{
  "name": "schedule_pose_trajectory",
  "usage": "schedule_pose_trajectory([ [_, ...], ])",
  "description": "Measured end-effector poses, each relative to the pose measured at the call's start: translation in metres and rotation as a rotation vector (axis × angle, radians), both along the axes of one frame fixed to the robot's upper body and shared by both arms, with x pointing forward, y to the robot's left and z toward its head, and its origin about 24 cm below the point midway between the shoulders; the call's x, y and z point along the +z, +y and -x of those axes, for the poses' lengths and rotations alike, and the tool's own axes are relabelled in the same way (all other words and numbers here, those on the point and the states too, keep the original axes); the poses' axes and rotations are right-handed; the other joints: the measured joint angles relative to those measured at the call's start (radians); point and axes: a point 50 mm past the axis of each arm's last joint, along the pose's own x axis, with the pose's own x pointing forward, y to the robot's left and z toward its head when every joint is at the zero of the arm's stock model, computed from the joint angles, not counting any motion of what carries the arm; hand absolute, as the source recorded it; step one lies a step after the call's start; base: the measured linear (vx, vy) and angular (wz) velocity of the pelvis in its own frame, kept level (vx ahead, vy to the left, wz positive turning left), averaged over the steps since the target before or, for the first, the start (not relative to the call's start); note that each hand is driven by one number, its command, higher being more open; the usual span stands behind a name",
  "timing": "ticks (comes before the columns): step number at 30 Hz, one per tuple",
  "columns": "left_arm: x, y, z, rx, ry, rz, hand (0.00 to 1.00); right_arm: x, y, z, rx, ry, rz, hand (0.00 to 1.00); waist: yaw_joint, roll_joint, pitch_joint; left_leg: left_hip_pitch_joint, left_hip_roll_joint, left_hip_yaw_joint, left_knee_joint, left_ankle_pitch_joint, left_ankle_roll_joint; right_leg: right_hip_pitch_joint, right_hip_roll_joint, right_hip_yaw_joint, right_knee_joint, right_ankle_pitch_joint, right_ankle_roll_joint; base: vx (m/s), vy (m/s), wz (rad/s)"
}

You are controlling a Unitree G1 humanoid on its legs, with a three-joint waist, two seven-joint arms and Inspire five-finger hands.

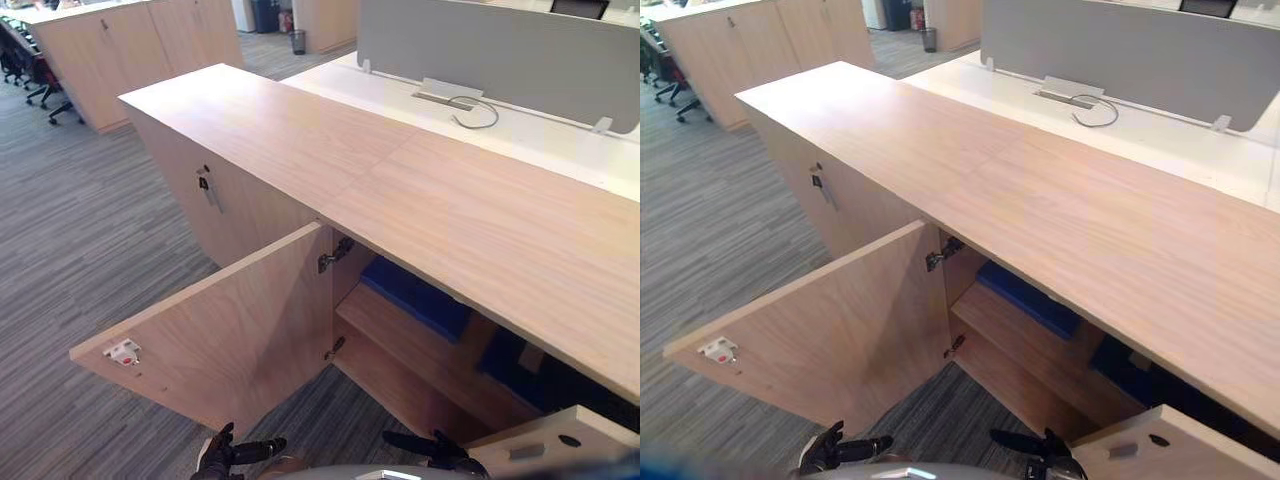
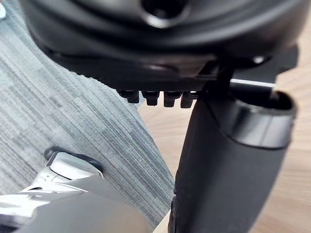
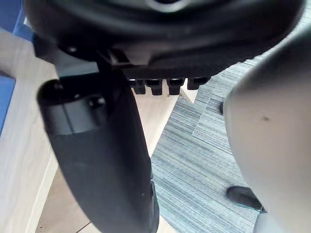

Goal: Walk over to the cabinet, pick up the folder, carry it to the office cabinet, place the folder inside the office cabinet, then close the office cabinet door

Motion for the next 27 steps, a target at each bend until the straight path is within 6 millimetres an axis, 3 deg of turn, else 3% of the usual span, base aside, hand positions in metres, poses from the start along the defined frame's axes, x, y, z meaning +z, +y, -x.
schedule_pose_trajectory([
  [3,0.001,0.004,-0.003,0.037,-0.016,-0.009,1.00,-0.001,0.004,0.001,-0.016,-0.002,-0.015,1.00,-0.001,-0.014,0.009,-0.005,0.021,-0.059,-0.013,0.024,-0.039,0.028,0.030,-0.078,0.003,-0.003,-0.012,0.05,-0.229,0.84],
  [5,0.002,0.007,-0.002,0.088,-0.025,-0.003,1.00,0.000,0.008,-0.001,-0.024,-0.013,-0.025,1.00,-0.004,-0.024,0.013,-0.030,0.042,-0.003,-0.034,0.073,-0.051,0.028,0.037,-0.124,0.009,0.009,-0.033,-0.03,-0.169,0.74],
  [6,0.002,0.008,0.000,0.109,-0.025,-0.005,1.00,0.000,0.012,-0.002,-0.043,-0.025,-0.037,1.00,-0.010,-0.035,0.019,-0.028,0.083,0.133,-0.064,0.082,-0.028,0.026,0.041,-0.149,-0.008,0.031,-0.068,-0.03,-0.160,0.69],
  [7,0.002,0.009,0.000,0.120,-0.031,-0.003,1.00,0.000,0.012,-0.004,-0.058,-0.037,-0.040,1.00,-0.017,-0.030,0.023,-0.043,0.113,0.236,-0.009,0.061,-0.022,0.029,0.048,-0.156,-0.011,0.030,-0.072,0.00,-0.114,0.55],
  [8,0.000,0.007,0.006,0.154,-0.017,0.008,1.00,0.002,0.008,-0.009,-0.064,-0.059,-0.030,1.00,-0.026,-0.009,0.039,-0.068,0.186,0.392,0.102,0.008,-0.017,0.032,0.071,-0.179,-0.001,0.024,-0.083,-0.02,-0.070,0.58],
  [9,-0.001,0.005,0.008,0.167,-0.012,0.016,1.00,0.004,0.001,-0.015,-0.111,-0.079,-0.026,1.00,-0.036,0.015,0.056,-0.084,0.202,0.444,0.132,0.005,-0.007,0.038,0.083,-0.199,0.020,0.018,-0.089,-0.06,-0.039,0.62],
  [11,-0.002,0.008,0.015,0.168,-0.001,0.007,1.00,0.003,-0.003,-0.010,-0.202,-0.071,-0.042,1.00,-0.047,0.007,0.060,-0.067,0.172,0.421,0.066,0.029,0.006,0.028,0.071,-0.204,0.024,-0.004,-0.103,-0.10,0.012,0.65],
  [13,-0.001,0.017,0.019,0.162,0.014,-0.014,1.00,-0.001,0.002,0.000,-0.255,-0.048,-0.073,1.00,-0.051,-0.041,0.045,-0.030,0.111,0.410,-0.081,0.085,0.009,0.050,0.023,-0.207,-0.059,-0.013,-0.093,-0.06,0.030,0.50],
  [15,-0.005,0.016,0.028,0.189,0.052,0.000,1.00,-0.002,-0.003,0.005,-0.307,-0.039,-0.078,1.00,-0.051,-0.036,0.046,0.027,0.084,0.409,-0.225,0.168,0.015,0.056,0.013,-0.210,-0.093,0.007,-0.082,-0.08,-0.004,0.18],
  [16,-0.006,0.014,0.035,0.188,0.075,0.003,1.00,-0.003,-0.005,0.014,-0.336,-0.023,-0.079,1.00,-0.058,-0.023,0.033,0.090,0.064,0.396,-0.383,0.257,0.018,0.058,0.008,-0.223,-0.110,0.011,-0.075,-0.08,-0.014,0.51],
  [17,-0.007,0.011,0.036,0.176,0.083,0.010,1.00,-0.005,-0.009,0.022,-0.348,-0.005,-0.070,1.00,-0.084,-0.018,0.029,0.101,0.057,0.368,-0.446,0.295,0.020,0.065,0.008,-0.257,-0.127,0.012,-0.073,-0.06,-0.013,0.55],
  [19,-0.008,0.010,0.038,0.170,0.088,0.016,1.00,-0.005,-0.015,0.028,-0.390,0.005,-0.066,1.00,-0.086,-0.005,0.032,0.095,0.057,0.361,-0.446,0.300,0.023,0.068,0.010,-0.261,-0.143,0.026,-0.066,-0.03,0.006,0.24],
  [27,-0.005,0.014,0.036,0.204,0.043,0.053,1.00,-0.005,-0.017,0.033,-0.356,0.017,-0.067,1.00,-0.094,-0.018,0.038,0.111,0.030,0.337,-0.446,0.294,0.024,0.128,0.006,-0.294,-0.196,0.039,-0.052,0.02,0.001,0.12],
])
